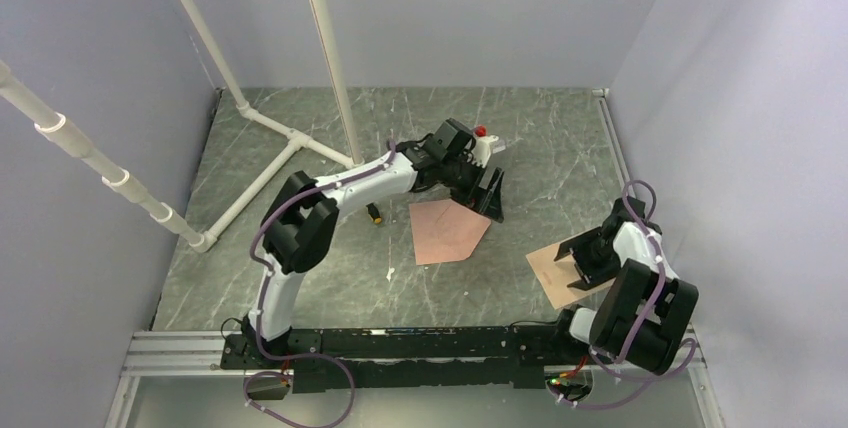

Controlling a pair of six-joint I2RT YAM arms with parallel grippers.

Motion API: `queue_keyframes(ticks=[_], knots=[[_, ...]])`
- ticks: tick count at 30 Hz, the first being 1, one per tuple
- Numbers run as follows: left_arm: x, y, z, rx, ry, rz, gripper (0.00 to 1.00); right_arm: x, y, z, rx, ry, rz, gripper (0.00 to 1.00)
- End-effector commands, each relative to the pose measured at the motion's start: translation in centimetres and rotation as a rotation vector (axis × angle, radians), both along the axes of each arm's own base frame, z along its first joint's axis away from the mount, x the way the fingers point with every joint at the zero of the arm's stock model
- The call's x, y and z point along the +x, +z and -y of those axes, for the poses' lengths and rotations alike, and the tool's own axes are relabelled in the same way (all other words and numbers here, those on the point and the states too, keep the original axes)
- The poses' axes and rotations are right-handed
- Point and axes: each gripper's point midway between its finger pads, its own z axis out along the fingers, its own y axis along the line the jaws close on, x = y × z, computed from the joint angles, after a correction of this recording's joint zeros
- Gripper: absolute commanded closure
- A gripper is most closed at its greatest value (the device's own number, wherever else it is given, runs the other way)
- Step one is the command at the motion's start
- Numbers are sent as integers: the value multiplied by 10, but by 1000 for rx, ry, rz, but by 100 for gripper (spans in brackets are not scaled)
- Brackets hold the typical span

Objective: Place the letter into the envelope and seal it

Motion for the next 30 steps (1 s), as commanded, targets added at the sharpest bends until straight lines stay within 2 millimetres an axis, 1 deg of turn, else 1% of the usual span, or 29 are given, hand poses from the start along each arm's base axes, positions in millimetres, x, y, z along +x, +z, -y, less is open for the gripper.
queue_keyframes(ticks=[1,3,6,9,12,14,16,19,21,22,24,26,30], knots=[[3,23,32,-144,-64,-32,9,20,-2,-4,41,38,85,35],[2,17,38,-161,-84,-68,10,23,-4,-11,69,51,96,36],[5,4,44,-146,-83,-100,10,27,-8,-25,106,89,100,36],[6,-4,47,-136,-84,-131,11,37,-9,-43,133,165,121,36],[3,-10,49,-136,-87,-163,13,49,-6,-62,151,249,137,36],[6,-19,48,-111,-62,-169,14,58,-2,-68,158,280,168,36],[11,-32,45,-66,-14,-172,17,67,4,-70,164,307,207,36],[15,-44,44,-34,14,-194,19,82,26,-65,124,367,281,36],[13,-47,47,-43,-6,-217,22,93,50,-57,53,378,359,36],[13,-49,48,-43,-8,-226,23,96,61,-50,5,362,379,36],[14,-50,51,-53,-9,-231,24,94,73,-34,-81,319,359,36],[16,-52,55,-66,-7,-237,24,83,72,-19,-134,271,301,36],[19,-62,61,-60,14,-272,24,65,52,0,-123,187,230,30]])
